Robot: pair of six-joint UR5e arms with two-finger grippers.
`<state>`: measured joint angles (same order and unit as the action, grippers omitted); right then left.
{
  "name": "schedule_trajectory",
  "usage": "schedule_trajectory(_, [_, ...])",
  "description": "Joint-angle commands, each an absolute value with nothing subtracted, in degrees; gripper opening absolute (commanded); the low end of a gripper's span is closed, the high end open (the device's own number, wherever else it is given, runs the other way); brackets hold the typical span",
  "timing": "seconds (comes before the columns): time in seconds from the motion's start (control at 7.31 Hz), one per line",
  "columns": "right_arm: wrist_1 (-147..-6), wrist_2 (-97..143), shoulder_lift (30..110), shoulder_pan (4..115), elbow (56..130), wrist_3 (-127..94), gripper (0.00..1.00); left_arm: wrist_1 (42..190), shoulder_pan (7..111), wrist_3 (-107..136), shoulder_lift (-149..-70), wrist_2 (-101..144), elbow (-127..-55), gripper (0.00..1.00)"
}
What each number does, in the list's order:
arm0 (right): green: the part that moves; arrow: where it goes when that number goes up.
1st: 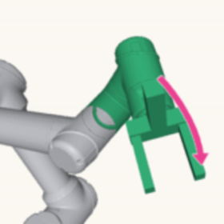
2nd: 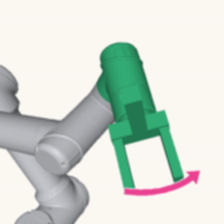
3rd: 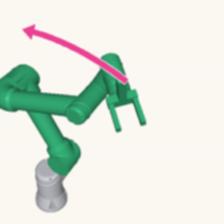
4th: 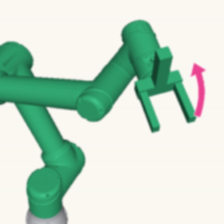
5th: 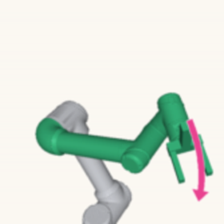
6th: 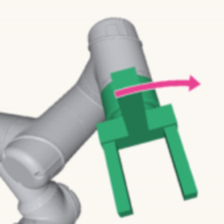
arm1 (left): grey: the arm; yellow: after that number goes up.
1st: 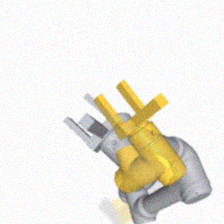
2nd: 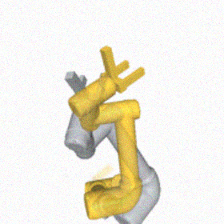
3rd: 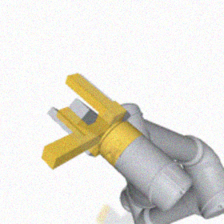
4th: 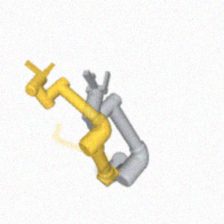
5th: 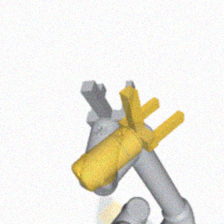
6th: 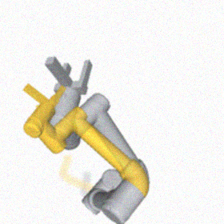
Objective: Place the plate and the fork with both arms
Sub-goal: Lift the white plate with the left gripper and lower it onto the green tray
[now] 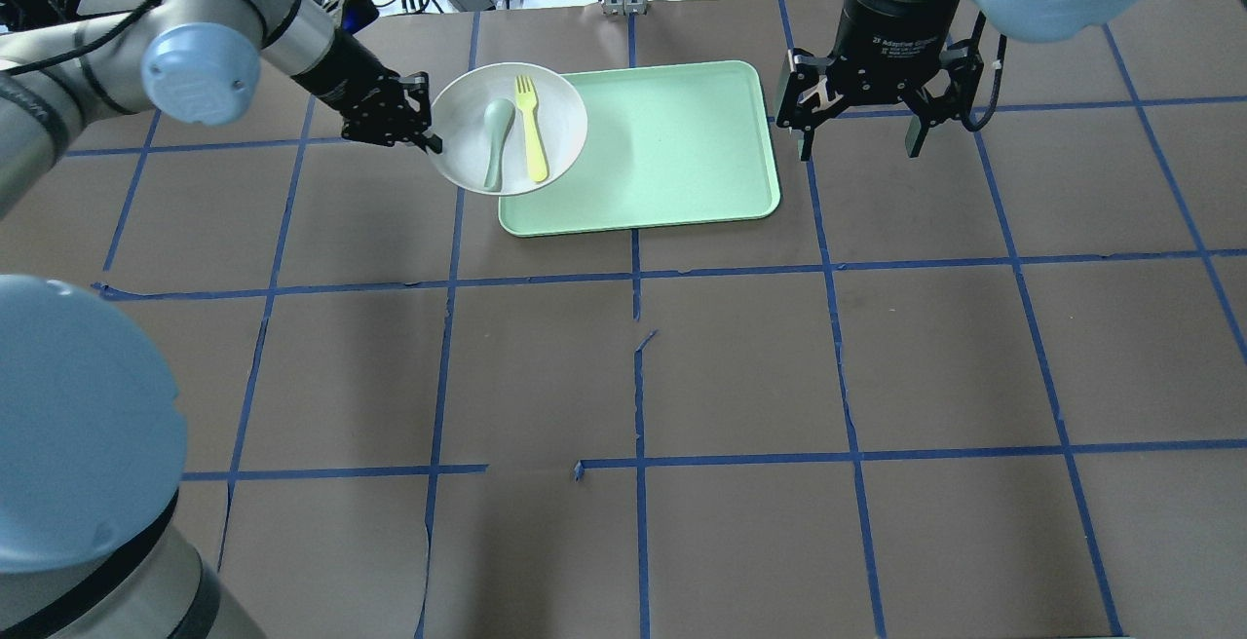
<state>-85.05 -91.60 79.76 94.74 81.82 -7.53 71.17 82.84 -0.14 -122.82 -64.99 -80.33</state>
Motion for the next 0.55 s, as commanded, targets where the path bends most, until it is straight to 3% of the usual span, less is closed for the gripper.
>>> schedule_trajectory(0.0, [-84.99, -91.58, 79.72, 94.66, 81.83, -7.56, 1.00, 67.07, 88.57, 3.24, -131.36, -64.34, -72.28, 0.00])
schedule_trajectory(0.41, [-84.90, -91.49, 79.63, 94.75, 81.83, -7.74, 1.00, 65.57, 92.02, 5.26, -136.49, -64.86, -68.82, 0.00])
